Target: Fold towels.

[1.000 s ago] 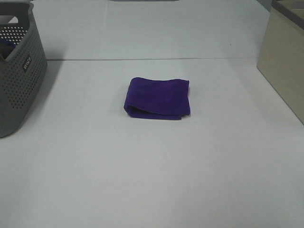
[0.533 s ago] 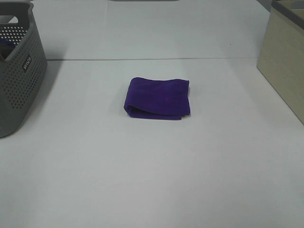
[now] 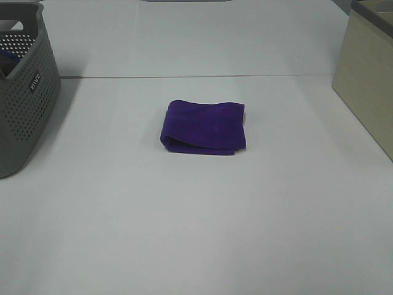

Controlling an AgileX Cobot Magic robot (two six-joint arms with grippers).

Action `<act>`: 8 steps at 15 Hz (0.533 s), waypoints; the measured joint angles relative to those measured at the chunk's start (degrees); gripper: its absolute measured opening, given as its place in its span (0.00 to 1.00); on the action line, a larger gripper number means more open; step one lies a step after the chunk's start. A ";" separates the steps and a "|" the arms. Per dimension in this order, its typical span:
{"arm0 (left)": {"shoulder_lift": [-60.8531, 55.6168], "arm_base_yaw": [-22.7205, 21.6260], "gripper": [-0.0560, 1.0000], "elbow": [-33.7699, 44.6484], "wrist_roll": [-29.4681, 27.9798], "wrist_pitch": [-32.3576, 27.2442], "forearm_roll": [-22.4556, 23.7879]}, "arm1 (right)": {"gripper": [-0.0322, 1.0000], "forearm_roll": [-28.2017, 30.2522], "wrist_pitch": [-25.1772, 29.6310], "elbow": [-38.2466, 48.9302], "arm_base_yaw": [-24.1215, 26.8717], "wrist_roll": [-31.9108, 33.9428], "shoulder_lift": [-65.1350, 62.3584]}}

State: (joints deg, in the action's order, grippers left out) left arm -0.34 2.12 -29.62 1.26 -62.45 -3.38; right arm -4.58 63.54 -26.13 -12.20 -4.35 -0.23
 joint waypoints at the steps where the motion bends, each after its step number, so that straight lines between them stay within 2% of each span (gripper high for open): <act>1: 0.00 0.00 0.99 0.00 0.00 0.11 0.00 | 0.96 0.00 -0.11 0.17 0.00 0.00 0.00; 8: 0.00 0.00 0.99 0.00 0.00 0.46 0.00 | 0.96 0.06 -0.29 0.17 0.00 0.00 0.00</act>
State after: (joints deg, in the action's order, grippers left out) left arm -0.34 2.12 -29.62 1.26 -61.99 -3.38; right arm -4.53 63.25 -25.95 -12.20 -4.35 -0.23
